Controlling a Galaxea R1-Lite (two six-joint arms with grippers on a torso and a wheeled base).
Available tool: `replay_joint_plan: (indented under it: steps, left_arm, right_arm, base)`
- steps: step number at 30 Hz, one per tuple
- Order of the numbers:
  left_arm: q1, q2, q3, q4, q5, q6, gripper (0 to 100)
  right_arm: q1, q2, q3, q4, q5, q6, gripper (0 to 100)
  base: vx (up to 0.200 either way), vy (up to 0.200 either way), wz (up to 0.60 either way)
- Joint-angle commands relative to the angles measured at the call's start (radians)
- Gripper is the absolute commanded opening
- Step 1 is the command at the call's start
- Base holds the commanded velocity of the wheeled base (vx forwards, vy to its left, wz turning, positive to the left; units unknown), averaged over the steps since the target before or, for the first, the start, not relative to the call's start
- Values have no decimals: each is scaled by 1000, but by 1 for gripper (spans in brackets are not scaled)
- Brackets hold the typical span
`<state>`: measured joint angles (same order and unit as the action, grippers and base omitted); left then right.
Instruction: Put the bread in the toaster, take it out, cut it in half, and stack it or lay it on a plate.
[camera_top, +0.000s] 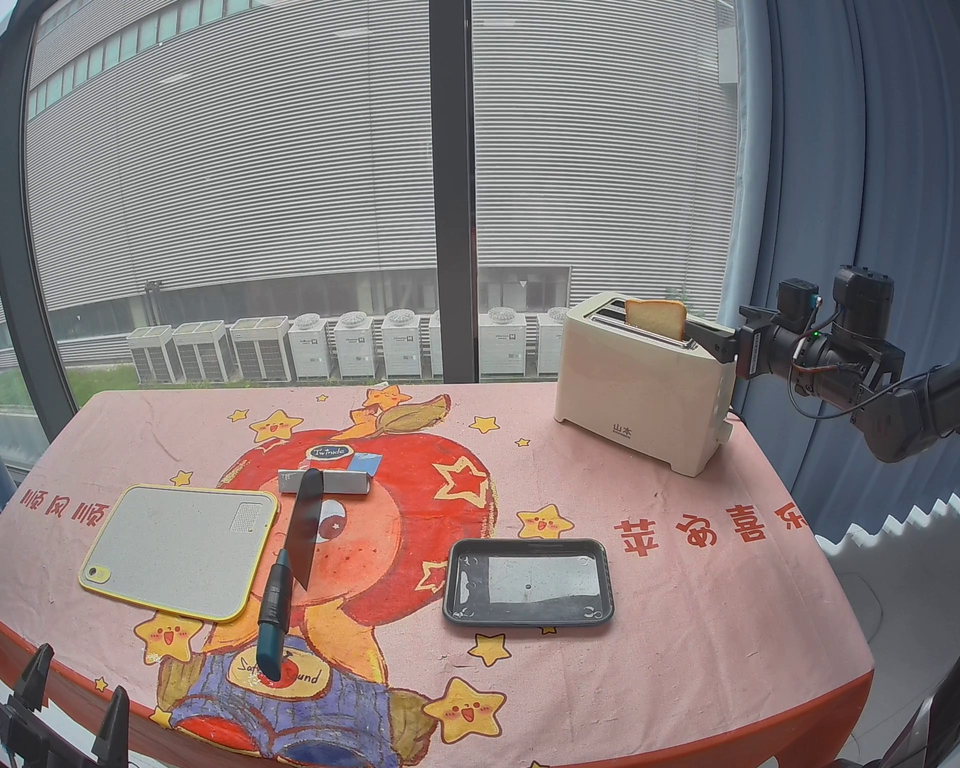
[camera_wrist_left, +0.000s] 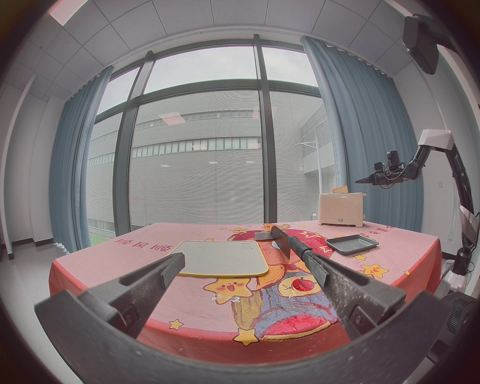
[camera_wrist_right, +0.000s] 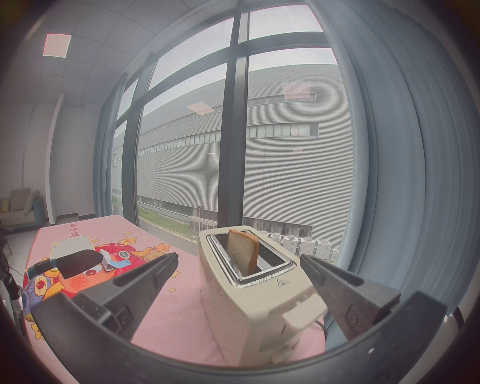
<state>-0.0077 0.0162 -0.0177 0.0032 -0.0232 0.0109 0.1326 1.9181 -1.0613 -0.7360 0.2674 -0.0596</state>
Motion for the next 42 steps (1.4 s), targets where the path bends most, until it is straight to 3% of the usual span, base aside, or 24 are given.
replay_joint_plan:
  steps: [1,9,19,38,39,42]
  left_arm:
    - [0,-16,18,0,0,0,100]
    - [0,-16,18,0,0,0,100]
    - [0,-16,18,0,0,0,100]
    - [0,-16,18,0,0,0,100]
    - [0,-16,18,0,0,0,100]
    - [0,-16,18,0,0,0,100]
  right_arm:
    - [6,50,-63,7,1,0,100]
    - [18,118,-164,10,3,-6,100]
    - [19,176,-298,101,3,-6,100]
    - [19,262,-364,101,1,-6,100]
    - [19,263,-364,101,1,-6,0]
    - [19,266,-364,98,1,-6,0]
  base:
    - [0,0,0]
    - [0,0,0]
    - [0,0,0]
    - [0,0,0]
    - [0,0,0]
    - [0,0,0]
